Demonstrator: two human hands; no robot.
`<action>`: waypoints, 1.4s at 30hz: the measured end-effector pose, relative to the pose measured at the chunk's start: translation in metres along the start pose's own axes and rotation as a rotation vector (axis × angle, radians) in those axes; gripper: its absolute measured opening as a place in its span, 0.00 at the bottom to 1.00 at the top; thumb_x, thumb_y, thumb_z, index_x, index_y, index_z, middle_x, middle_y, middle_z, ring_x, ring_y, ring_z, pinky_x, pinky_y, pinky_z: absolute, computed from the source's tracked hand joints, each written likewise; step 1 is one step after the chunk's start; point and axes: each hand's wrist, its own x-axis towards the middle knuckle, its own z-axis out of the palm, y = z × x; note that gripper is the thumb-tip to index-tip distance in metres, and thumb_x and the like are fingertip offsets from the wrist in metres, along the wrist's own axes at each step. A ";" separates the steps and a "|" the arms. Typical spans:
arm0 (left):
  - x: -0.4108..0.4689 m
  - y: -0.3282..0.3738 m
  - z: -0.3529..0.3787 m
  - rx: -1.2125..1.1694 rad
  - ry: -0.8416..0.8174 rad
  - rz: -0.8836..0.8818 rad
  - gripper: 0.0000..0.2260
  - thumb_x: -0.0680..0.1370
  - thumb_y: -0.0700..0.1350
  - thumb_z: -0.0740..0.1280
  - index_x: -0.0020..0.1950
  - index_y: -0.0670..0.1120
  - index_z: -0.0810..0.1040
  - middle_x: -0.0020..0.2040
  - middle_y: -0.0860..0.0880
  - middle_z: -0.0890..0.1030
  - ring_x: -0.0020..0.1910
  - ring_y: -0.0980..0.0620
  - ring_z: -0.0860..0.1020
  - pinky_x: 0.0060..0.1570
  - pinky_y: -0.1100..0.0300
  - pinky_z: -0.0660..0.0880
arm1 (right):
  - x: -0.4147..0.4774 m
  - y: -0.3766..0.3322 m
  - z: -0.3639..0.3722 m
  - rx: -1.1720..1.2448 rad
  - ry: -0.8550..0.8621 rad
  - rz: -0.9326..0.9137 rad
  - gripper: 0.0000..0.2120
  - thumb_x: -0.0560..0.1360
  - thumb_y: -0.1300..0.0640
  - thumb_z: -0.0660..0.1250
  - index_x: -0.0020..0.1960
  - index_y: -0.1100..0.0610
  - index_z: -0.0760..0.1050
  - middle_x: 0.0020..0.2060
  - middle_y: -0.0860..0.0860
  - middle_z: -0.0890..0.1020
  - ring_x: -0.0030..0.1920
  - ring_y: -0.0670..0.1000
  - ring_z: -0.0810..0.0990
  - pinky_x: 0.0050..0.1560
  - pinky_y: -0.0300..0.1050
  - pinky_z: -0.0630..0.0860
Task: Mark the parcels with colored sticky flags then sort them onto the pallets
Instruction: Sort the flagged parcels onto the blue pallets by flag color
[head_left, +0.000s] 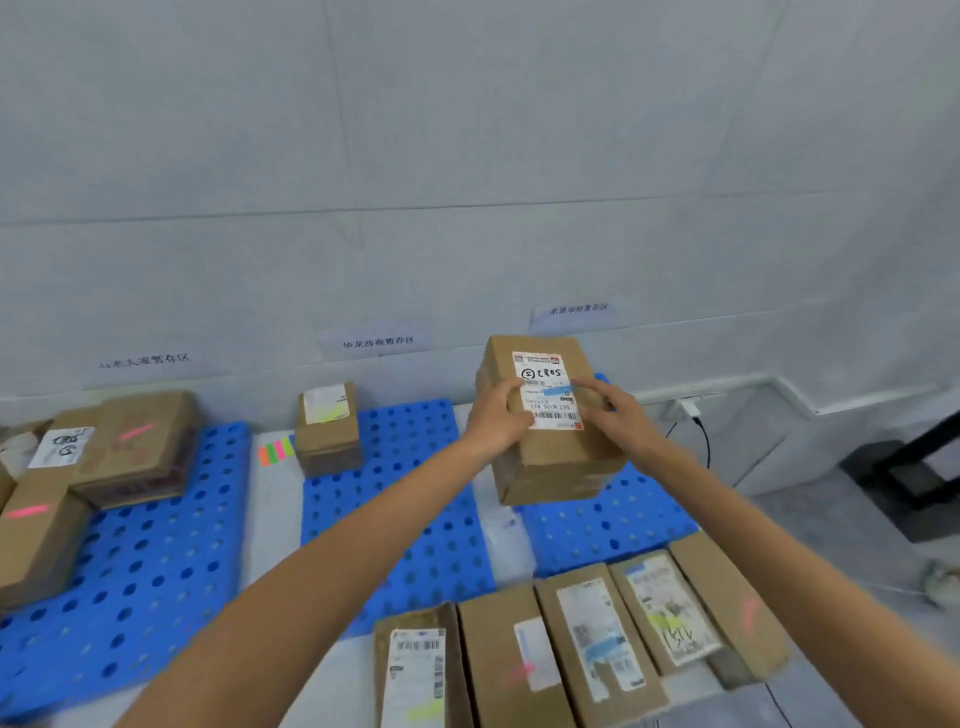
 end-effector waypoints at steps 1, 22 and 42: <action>0.017 0.000 0.015 -0.015 -0.002 -0.030 0.23 0.75 0.36 0.64 0.70 0.48 0.68 0.68 0.44 0.70 0.64 0.46 0.72 0.63 0.55 0.70 | 0.017 0.012 -0.010 -0.020 -0.024 0.014 0.21 0.76 0.67 0.59 0.65 0.51 0.72 0.48 0.46 0.74 0.40 0.40 0.70 0.36 0.25 0.67; 0.164 -0.089 0.097 0.747 -0.209 -0.156 0.39 0.79 0.52 0.63 0.77 0.50 0.37 0.76 0.52 0.31 0.65 0.44 0.68 0.58 0.51 0.72 | 0.186 0.156 0.018 -0.255 -0.446 -0.189 0.35 0.77 0.49 0.64 0.76 0.42 0.47 0.61 0.46 0.75 0.40 0.43 0.78 0.33 0.35 0.72; -0.042 -0.129 0.026 0.531 0.042 -0.067 0.20 0.81 0.48 0.59 0.73 0.46 0.63 0.73 0.45 0.62 0.71 0.45 0.63 0.67 0.51 0.64 | -0.017 0.106 0.058 -0.193 -0.344 -0.302 0.13 0.79 0.68 0.57 0.60 0.61 0.75 0.58 0.56 0.77 0.58 0.52 0.75 0.57 0.31 0.66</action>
